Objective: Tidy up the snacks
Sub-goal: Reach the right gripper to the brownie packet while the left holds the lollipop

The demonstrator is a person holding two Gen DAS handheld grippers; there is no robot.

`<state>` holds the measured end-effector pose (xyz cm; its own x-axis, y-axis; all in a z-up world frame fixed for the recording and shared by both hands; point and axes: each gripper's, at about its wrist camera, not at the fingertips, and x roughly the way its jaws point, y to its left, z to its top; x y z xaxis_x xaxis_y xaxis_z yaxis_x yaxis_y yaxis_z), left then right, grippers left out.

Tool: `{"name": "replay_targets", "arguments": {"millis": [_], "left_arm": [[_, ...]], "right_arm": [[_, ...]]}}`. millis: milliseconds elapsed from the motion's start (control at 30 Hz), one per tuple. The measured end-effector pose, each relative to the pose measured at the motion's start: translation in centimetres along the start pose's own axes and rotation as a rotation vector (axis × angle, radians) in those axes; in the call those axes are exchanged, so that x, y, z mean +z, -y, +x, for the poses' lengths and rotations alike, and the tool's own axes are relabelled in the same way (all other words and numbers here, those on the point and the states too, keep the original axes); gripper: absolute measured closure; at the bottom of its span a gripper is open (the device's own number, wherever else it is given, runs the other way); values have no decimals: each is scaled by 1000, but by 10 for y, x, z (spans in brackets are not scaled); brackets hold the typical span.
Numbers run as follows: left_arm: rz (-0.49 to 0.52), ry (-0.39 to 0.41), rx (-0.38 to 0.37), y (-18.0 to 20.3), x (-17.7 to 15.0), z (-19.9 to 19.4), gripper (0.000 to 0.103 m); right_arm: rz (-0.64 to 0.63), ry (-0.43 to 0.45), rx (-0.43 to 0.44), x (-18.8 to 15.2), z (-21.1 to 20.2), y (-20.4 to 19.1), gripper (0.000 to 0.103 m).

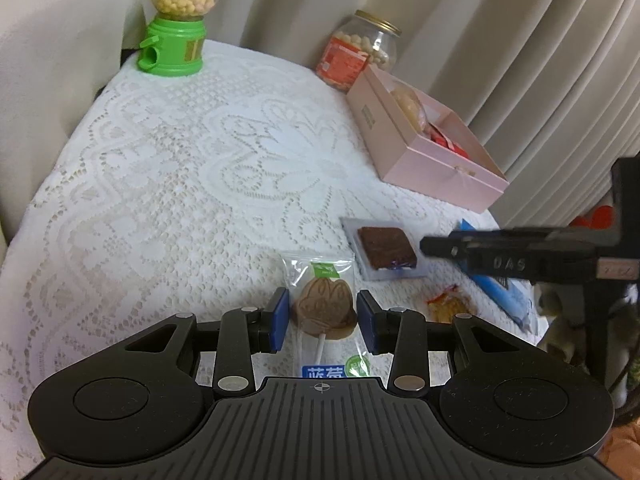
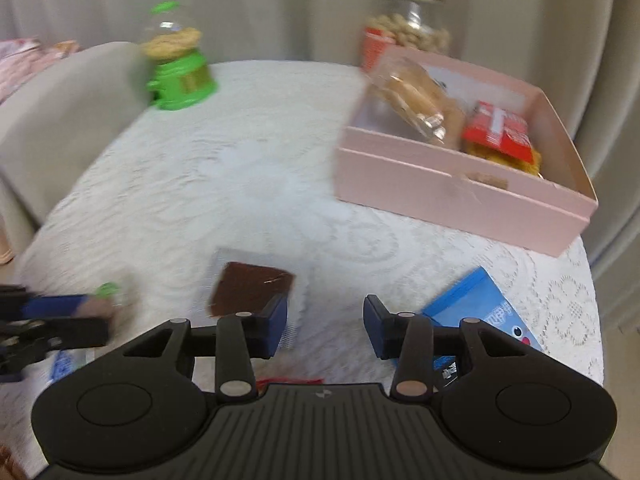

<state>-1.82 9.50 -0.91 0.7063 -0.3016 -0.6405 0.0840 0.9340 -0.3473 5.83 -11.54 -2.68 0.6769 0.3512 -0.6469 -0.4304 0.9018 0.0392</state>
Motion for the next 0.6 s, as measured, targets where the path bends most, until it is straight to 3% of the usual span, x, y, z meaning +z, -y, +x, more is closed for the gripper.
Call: {"name": "replay_targets", "arguments": {"millis": [200,333,400,533,600], "left_arm": [[-1,10,-2,-1,-1,-3,61],[-10,10,-2,-4,-1,-3,61],[-17,8,0,-6,-1,-2,61],[-25,3,2,-7,-1,0,61],[-27,8,7,-7,-1,-1,61]], "right_arm": [[45,50,-59,23,10,10,59],[93,12,-126,19,34,23,59],[116,-1,-61,8,32,21,58],[17,-17,77,-9,11,-2,58],[0,-12,105,-14,1,-8,58]]}}
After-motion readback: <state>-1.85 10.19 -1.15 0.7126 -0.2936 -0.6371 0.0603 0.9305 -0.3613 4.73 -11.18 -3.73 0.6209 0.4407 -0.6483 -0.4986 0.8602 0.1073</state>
